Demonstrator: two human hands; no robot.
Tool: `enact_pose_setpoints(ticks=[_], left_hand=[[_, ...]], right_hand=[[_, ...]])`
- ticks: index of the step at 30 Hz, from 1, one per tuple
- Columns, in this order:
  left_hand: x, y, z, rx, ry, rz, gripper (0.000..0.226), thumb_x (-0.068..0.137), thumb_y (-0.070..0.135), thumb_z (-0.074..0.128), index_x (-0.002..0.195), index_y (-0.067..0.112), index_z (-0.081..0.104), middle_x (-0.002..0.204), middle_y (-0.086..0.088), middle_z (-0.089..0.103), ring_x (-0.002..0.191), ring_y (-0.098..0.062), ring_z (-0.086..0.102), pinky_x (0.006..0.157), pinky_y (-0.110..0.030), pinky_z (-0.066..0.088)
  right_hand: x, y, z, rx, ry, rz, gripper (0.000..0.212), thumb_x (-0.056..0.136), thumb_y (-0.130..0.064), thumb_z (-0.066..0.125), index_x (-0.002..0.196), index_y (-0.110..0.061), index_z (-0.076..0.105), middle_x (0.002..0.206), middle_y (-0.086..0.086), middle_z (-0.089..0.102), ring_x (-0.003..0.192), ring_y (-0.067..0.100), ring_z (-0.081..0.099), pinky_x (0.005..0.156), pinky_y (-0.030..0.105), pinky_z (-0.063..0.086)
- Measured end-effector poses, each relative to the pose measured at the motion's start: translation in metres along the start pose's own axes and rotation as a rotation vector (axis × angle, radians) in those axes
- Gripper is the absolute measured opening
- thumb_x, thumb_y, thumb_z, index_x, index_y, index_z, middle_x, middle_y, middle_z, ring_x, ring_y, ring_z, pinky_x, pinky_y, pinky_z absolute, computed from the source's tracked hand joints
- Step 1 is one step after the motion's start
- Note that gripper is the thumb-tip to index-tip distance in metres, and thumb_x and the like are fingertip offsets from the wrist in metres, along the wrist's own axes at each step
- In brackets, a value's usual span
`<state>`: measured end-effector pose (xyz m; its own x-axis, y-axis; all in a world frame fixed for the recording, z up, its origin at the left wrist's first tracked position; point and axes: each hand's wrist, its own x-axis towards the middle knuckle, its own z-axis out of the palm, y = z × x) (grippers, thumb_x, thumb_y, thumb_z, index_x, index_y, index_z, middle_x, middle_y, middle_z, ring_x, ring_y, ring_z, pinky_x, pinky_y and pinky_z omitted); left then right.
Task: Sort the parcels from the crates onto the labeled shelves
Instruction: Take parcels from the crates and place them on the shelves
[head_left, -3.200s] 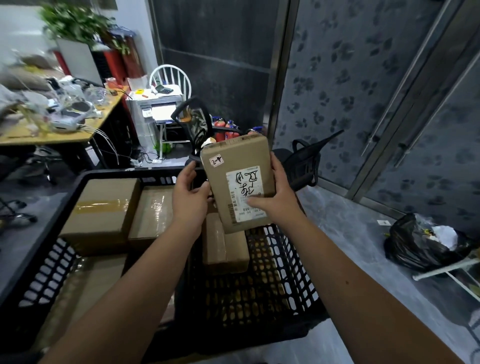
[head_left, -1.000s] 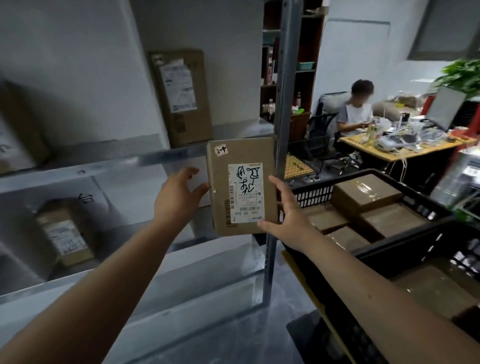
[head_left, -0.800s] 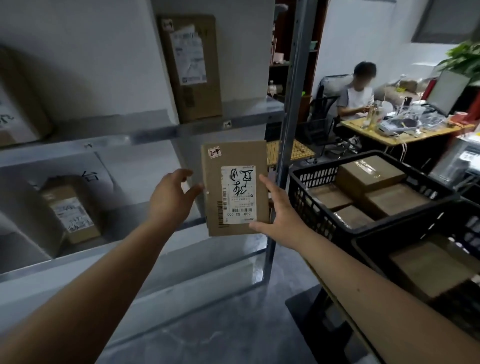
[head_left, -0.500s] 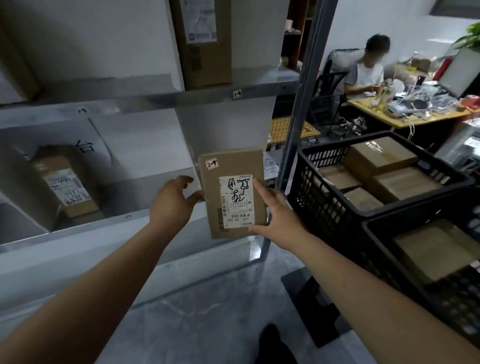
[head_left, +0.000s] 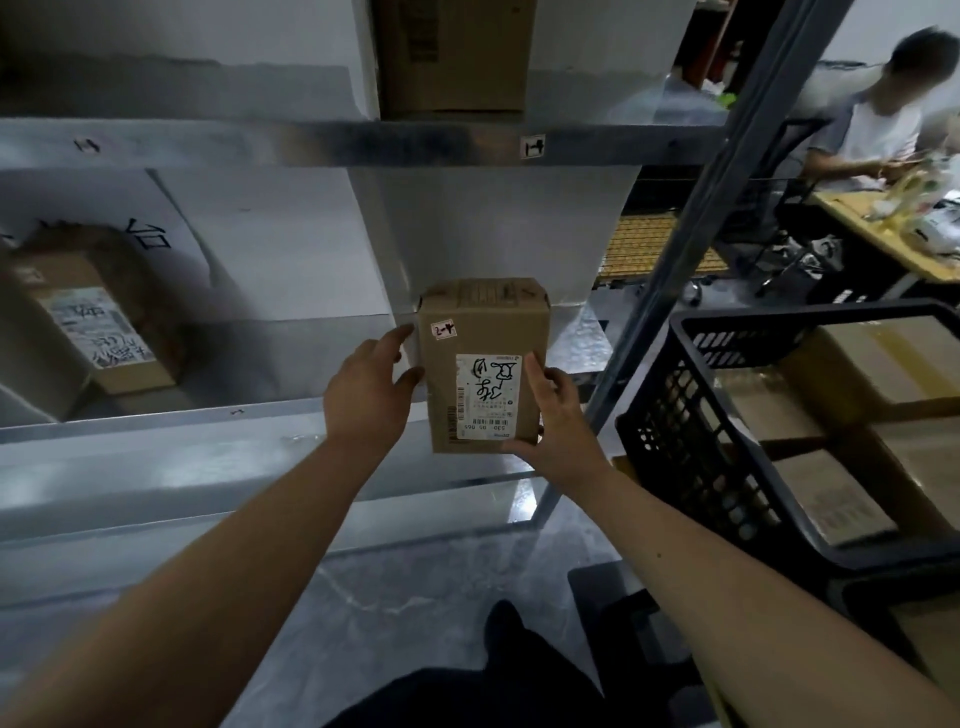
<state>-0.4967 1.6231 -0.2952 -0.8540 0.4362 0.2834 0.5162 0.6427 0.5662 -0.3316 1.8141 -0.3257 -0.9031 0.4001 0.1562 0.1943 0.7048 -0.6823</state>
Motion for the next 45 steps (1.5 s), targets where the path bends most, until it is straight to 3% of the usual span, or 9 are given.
enact_pose_setpoints(ticks=[6,14,21,25,28,31,35,40,45], left_hand=[[0.026,0.000,0.015,0.109,0.031,-0.039,0.054,0.097,0.036,0.071,0.147,0.034,0.053,0.111,-0.002,0.067,0.101,-0.025,0.064,0.078,-0.043,0.060],[0.033,-0.002,0.030,0.128,0.078,0.067,0.059,0.097,0.026,0.072,0.152,0.037,0.051,0.103,-0.003,0.064,0.094,-0.025,0.061,0.073,-0.040,0.058],[0.050,0.004,0.020,0.118,0.107,0.111,0.065,0.096,0.026,0.073,0.154,0.039,0.047,0.098,-0.002,0.065,0.097,-0.025,0.059,0.072,-0.040,0.058],[0.056,-0.001,0.025,0.195,0.086,0.095,0.065,0.098,0.027,0.070,0.157,0.037,0.043,0.095,-0.003,0.067,0.092,-0.026,0.062,0.073,-0.039,0.059],[0.056,-0.013,0.031,0.299,0.145,0.134,0.061,0.096,0.029,0.070,0.154,0.034,0.050,0.091,-0.003,0.068,0.087,-0.029,0.064,0.083,-0.041,0.049],[0.060,-0.015,0.037,0.414,0.171,0.136,0.055,0.099,0.036,0.064,0.152,0.035,0.050,0.089,-0.002,0.070,0.086,-0.029,0.067,0.090,-0.043,0.042],[0.066,-0.012,0.040,0.461,0.135,0.074,0.048,0.103,0.035,0.053,0.150,0.036,0.045,0.079,0.002,0.068,0.075,-0.026,0.065,0.090,-0.042,0.040],[0.074,-0.001,0.039,0.486,-0.045,-0.055,0.059,0.096,0.052,0.045,0.151,0.041,0.026,0.070,0.008,0.060,0.066,-0.022,0.056,0.099,-0.052,0.040],[0.074,0.003,0.044,0.474,-0.106,-0.094,0.066,0.094,0.054,0.047,0.153,0.036,0.024,0.074,0.007,0.062,0.067,-0.023,0.057,0.099,-0.055,0.044]], right_hand=[[0.040,0.025,0.005,-0.001,-0.033,-0.029,0.125,0.085,-0.015,0.085,0.145,-0.072,-0.008,0.159,-0.004,0.014,0.131,0.002,0.034,0.099,0.003,0.039],[0.053,0.044,0.015,0.014,0.053,-0.020,0.132,0.082,-0.021,0.089,0.146,-0.072,-0.015,0.164,0.001,0.020,0.133,-0.005,0.021,0.110,0.031,0.037],[0.066,0.035,0.014,-0.032,0.172,-0.129,0.122,0.081,-0.012,0.088,0.152,-0.060,0.001,0.159,0.016,0.020,0.138,0.008,0.029,0.109,0.029,0.038],[0.078,0.040,0.032,-0.054,0.187,-0.158,0.124,0.082,-0.009,0.087,0.151,-0.061,-0.001,0.157,-0.001,0.012,0.142,0.013,0.033,0.110,0.029,0.037],[0.083,0.047,0.051,-0.041,0.189,-0.145,0.124,0.082,-0.007,0.086,0.149,-0.063,-0.003,0.160,0.005,0.010,0.146,0.026,0.035,0.110,0.031,0.038],[0.092,0.056,0.068,-0.041,0.248,-0.176,0.124,0.081,-0.004,0.086,0.150,-0.062,0.000,0.158,-0.004,0.008,0.145,0.032,0.038,0.108,0.037,0.044],[0.115,0.067,0.083,-0.062,0.307,-0.218,0.126,0.077,0.000,0.088,0.154,-0.055,0.004,0.158,-0.003,0.010,0.141,0.039,0.045,0.104,0.049,0.051],[0.135,0.075,0.080,-0.070,0.271,-0.215,0.124,0.080,-0.002,0.085,0.153,-0.057,0.001,0.162,0.019,0.015,0.143,0.037,0.042,0.107,0.044,0.047],[0.148,0.080,0.078,-0.078,0.234,-0.246,0.126,0.082,0.000,0.083,0.154,-0.058,-0.003,0.164,0.020,0.011,0.148,0.038,0.036,0.113,0.046,0.042]])
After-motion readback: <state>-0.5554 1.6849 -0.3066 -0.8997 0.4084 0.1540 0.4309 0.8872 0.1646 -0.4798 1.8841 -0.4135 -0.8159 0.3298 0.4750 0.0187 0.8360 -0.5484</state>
